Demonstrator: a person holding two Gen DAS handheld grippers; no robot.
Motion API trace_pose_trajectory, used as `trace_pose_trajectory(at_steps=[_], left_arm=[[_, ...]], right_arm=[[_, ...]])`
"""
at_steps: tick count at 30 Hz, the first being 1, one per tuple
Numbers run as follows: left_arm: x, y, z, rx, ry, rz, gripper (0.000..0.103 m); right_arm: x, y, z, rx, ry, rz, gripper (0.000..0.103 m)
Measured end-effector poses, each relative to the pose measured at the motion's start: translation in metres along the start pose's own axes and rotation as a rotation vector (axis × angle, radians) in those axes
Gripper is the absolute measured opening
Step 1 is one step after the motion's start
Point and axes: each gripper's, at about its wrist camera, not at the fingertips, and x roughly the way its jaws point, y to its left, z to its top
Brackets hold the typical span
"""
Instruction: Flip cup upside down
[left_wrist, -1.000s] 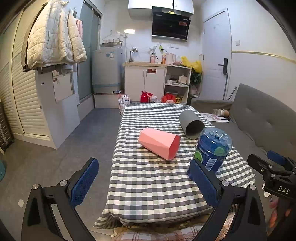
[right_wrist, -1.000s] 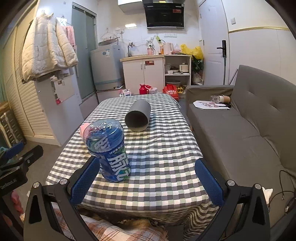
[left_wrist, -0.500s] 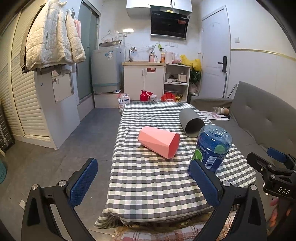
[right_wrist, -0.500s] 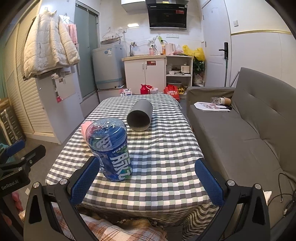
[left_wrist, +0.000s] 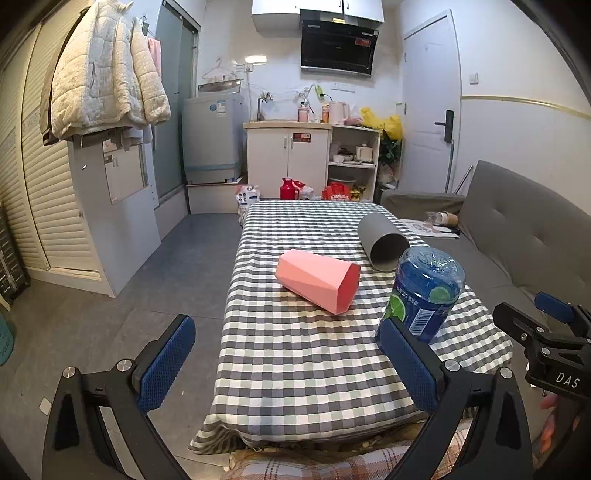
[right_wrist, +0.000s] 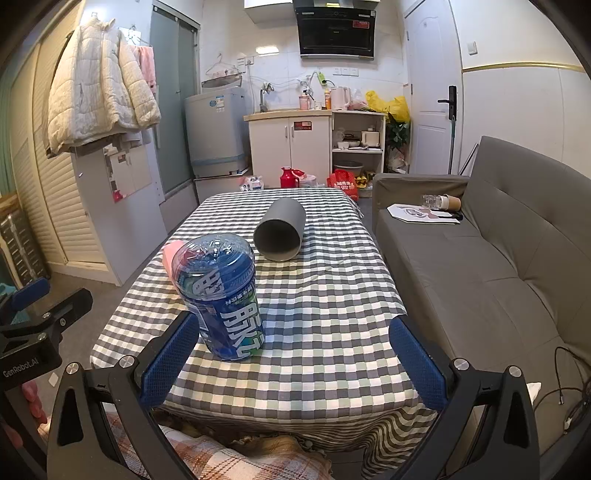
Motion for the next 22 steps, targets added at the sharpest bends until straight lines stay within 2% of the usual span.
trace_pose_trajectory(at_steps=[22], left_arm=[[0.0014, -0.0023, -0.0016, 0.004, 0.007, -0.004, 0.103]], right_arm=[[0.0025, 0.0021, -0.0007, -0.013, 0.008, 0.0, 0.103]])
